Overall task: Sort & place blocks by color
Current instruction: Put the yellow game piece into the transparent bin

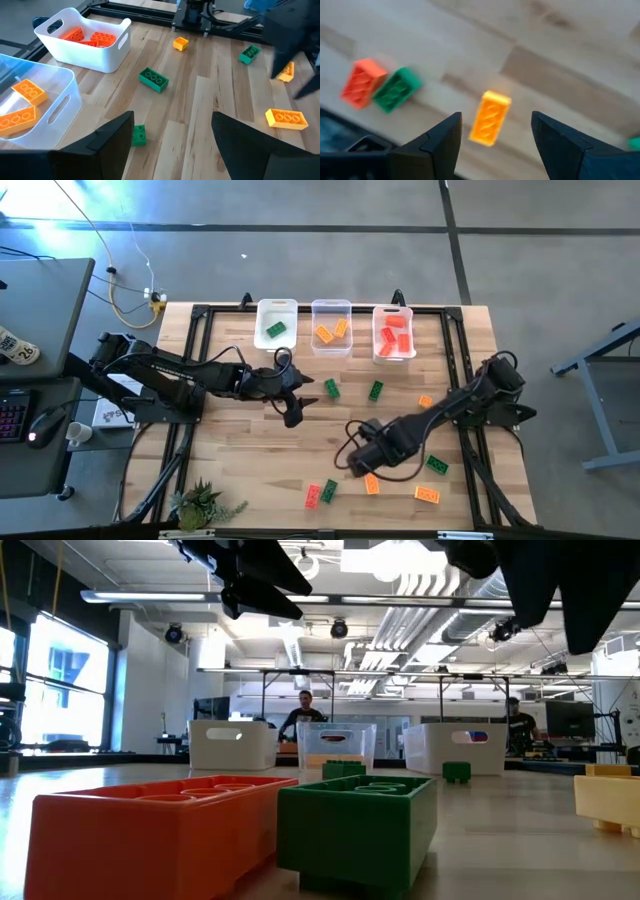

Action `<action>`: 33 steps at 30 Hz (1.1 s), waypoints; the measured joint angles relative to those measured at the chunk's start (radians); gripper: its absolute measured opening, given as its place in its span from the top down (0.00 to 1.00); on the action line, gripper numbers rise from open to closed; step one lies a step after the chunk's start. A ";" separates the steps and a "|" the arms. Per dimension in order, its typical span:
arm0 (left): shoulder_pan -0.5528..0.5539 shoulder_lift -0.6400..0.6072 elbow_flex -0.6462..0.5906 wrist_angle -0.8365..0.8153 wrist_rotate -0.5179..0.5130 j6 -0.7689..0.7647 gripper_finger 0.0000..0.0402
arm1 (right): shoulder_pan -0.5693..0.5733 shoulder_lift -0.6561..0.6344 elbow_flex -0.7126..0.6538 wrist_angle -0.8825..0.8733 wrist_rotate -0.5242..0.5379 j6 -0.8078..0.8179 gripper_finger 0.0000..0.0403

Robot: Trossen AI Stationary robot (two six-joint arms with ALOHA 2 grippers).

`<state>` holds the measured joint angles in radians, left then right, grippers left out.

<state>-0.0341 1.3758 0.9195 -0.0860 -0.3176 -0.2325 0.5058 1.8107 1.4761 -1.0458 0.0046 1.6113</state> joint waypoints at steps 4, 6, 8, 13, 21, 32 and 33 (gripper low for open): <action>0.000 0.000 0.000 0.000 0.000 0.000 0.37 | 0.037 0.006 0.000 0.068 0.006 0.091 0.44; 0.000 0.000 0.000 0.000 0.000 0.000 0.37 | 0.052 0.020 0.000 0.077 0.012 0.125 0.44; -0.001 0.000 0.000 0.000 0.000 0.000 0.37 | 0.066 0.039 0.000 0.075 0.002 0.159 0.44; -0.011 0.000 0.000 0.000 0.000 0.000 0.37 | 0.088 0.081 0.000 0.089 -0.015 0.193 0.44; -0.029 0.000 0.000 0.000 -0.006 0.000 0.37 | 0.097 0.135 0.000 0.126 -0.017 0.222 0.44; -0.040 0.000 0.000 -0.001 -0.008 0.000 0.37 | 0.097 0.223 0.000 0.148 -0.055 0.241 0.44; -0.040 0.000 0.000 -0.001 -0.008 0.000 0.37 | 0.097 0.231 0.000 0.148 -0.060 0.241 0.44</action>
<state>-0.0738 1.3758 0.9195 -0.0872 -0.3252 -0.2325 0.6029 2.0413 1.4761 -0.8978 -0.0557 1.8523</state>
